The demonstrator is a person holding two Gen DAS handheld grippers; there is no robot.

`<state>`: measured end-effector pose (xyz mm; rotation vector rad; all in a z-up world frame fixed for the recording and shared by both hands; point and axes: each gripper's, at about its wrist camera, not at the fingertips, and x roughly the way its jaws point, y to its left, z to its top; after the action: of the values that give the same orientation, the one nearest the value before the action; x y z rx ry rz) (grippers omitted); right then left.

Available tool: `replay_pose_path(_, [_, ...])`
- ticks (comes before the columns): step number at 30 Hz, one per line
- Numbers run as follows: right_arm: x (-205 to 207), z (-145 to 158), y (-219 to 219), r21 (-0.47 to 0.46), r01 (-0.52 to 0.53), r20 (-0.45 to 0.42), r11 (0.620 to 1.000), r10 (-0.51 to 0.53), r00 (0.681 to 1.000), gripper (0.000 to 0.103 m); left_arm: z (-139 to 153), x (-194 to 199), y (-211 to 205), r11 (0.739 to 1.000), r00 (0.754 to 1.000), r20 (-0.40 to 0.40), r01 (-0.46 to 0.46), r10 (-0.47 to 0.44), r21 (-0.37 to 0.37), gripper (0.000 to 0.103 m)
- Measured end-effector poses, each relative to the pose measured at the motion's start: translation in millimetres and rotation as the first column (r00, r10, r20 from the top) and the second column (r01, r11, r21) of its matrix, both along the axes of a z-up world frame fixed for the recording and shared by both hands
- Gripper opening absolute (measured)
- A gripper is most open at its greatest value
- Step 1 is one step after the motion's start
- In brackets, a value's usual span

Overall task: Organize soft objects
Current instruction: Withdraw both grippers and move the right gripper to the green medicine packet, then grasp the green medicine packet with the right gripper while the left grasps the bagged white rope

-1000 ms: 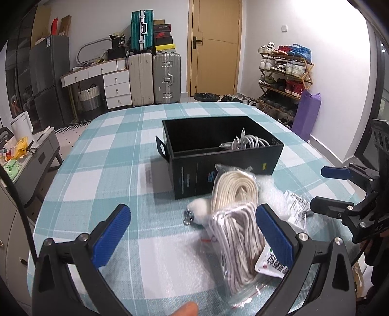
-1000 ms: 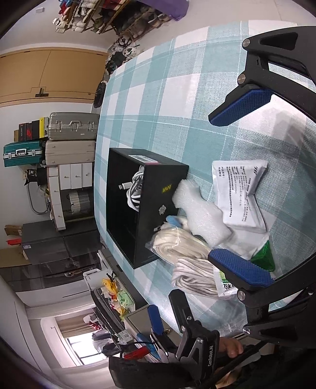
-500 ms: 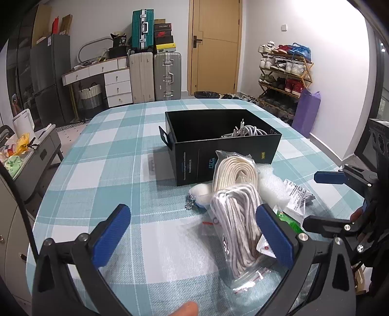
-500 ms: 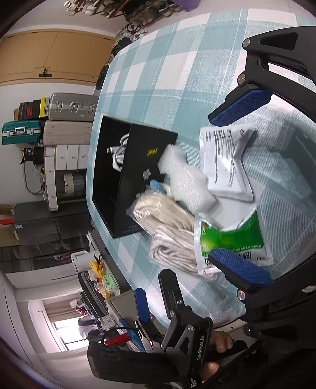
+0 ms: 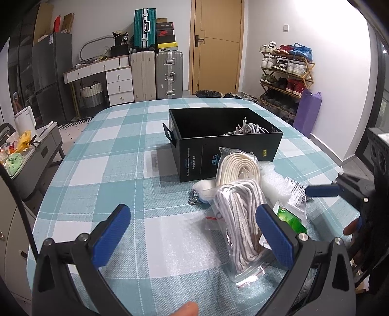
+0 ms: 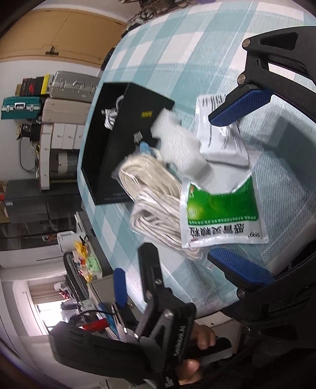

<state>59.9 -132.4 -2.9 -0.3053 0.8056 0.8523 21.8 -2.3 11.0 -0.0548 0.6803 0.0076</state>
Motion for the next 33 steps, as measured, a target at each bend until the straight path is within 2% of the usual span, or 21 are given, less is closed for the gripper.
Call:
replay_pose_path(4, [-2, -5, 6, 0.004, -0.036, -0.024, 0.999, 0.036, 0.999, 0.090, 0, 1, 0, 1.000, 1.000, -0.003, 0.000, 0.000, -0.002, 0.103])
replay_pose_path(8, [-5, -8, 13, 0.004, -0.078, -0.038, 0.997, 0.078, 0.996, 0.084, -1, 4, 3, 1.000, 1.000, -0.009, -0.004, 0.004, -0.022, 0.103])
replay_pose_path(11, [-7, -12, 19, -0.005, -0.107, -0.050, 0.994, 0.106, 0.993, 0.075, -3, 5, 4, 1.000, 1.000, -0.013, -0.007, 0.006, -0.028, 0.103])
replay_pose_path(16, [-6, -17, 24, -0.014, -0.127, -0.064, 0.992, 0.126, 0.990, 0.053, -5, 6, 4, 1.000, 1.000, -0.022, -0.008, 0.007, -0.029, 0.103])
replay_pose_path(19, [-6, -14, 23, -0.002, -0.134, -0.056, 0.991, 0.133, 0.989, 0.044, -6, 7, 4, 1.000, 1.000, -0.025, -0.005, 0.005, -0.029, 0.103])
replay_pose_path(26, [-7, 4, 4, 0.080, -0.130, -0.025, 0.988, 0.133, 0.991, 0.042, -5, 6, 5, 0.999, 1.000, -0.024, -0.007, 0.006, -0.041, 0.103])
replay_pose_path(33, [-1, 23, -26, 0.143, -0.034, 0.039, 0.989, 0.029, 0.999, 0.042, -6, 10, 4, 0.998, 0.999, -0.036, 0.008, -0.011, -0.064, 0.103])
